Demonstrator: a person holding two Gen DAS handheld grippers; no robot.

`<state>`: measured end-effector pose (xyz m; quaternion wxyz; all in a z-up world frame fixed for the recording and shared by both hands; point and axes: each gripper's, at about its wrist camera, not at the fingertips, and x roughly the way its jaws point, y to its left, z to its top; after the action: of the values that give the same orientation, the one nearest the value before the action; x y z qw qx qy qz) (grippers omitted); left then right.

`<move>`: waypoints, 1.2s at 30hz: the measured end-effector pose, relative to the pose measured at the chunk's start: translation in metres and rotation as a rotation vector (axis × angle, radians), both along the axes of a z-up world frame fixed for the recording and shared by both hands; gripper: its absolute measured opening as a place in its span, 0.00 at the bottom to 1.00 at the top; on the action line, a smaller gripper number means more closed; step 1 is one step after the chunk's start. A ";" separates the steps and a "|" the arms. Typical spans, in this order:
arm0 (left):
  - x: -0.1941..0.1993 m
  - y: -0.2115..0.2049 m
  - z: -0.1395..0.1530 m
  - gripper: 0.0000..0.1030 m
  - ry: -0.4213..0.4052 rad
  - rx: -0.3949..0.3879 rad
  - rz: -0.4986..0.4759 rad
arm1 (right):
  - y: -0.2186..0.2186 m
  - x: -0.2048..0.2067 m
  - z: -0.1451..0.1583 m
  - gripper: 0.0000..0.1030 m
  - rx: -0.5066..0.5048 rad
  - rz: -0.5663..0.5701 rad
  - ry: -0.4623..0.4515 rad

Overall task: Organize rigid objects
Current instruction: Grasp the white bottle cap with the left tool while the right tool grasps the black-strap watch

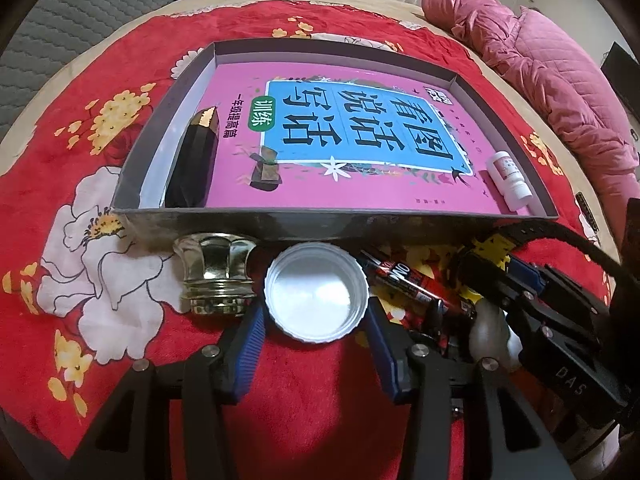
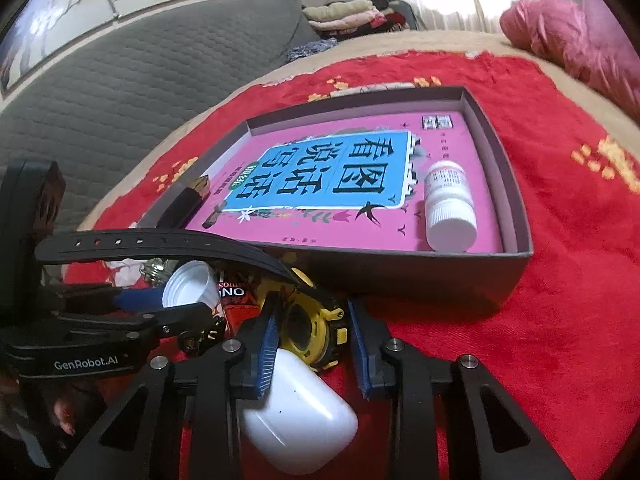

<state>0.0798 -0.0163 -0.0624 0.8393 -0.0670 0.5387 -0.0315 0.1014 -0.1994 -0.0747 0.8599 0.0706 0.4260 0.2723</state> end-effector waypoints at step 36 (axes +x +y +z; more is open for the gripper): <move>-0.004 0.003 0.005 0.48 0.008 -0.015 0.007 | -0.008 -0.004 0.014 0.19 0.066 0.024 -0.033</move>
<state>0.0753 -0.0130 -0.0572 0.8368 -0.0755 0.5414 -0.0324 0.0976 -0.2070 -0.0608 0.8608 0.0893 0.4032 0.2976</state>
